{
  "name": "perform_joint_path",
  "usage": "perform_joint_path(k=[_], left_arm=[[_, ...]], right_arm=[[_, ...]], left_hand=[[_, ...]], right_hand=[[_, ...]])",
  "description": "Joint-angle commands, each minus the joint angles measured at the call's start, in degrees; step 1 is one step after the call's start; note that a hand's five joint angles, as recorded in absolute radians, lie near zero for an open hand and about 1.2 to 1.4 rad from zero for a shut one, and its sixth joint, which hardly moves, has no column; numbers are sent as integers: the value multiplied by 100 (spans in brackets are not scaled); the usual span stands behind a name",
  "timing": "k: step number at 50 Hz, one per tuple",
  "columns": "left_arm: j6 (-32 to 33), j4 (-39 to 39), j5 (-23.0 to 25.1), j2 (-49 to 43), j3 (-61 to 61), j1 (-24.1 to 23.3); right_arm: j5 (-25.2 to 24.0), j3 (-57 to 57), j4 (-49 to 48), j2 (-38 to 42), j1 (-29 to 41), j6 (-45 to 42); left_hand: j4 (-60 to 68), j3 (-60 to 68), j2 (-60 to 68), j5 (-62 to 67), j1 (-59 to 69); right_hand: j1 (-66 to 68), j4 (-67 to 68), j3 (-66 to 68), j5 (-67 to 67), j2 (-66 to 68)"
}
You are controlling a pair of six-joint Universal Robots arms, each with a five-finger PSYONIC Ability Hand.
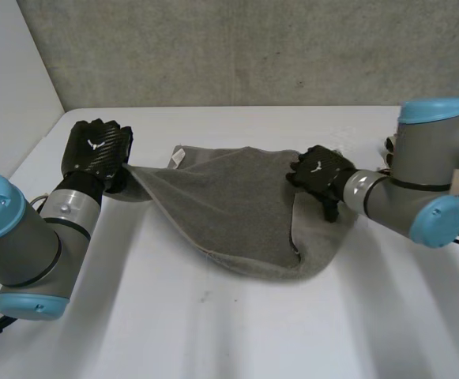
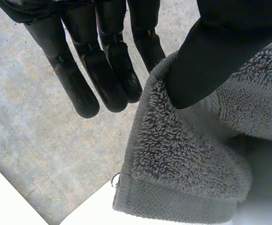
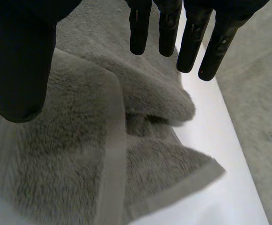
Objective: Fold the laundry.
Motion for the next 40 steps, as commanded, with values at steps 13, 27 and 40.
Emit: perform_joint_path(k=[13, 27, 40], left_arm=[[9, 0, 0, 3, 1, 9], [88, -201, -9, 231, 18, 26], [869, -2670, 26, 2032, -298, 808]], right_arm=[[224, -629, 456, 538, 117, -290], [312, 161, 465, -420, 38, 211], [471, 2814, 930, -3266, -1192, 484]], left_hand=[[1107, 1141, 1125, 1400, 1403], [1107, 1141, 1125, 1400, 1403], [1107, 1141, 1125, 1400, 1403]], right_hand=[[4665, 4407, 4396, 4390, 4465], [6244, 5986, 5975, 5969, 6044], [6244, 5986, 5975, 5969, 6044]])
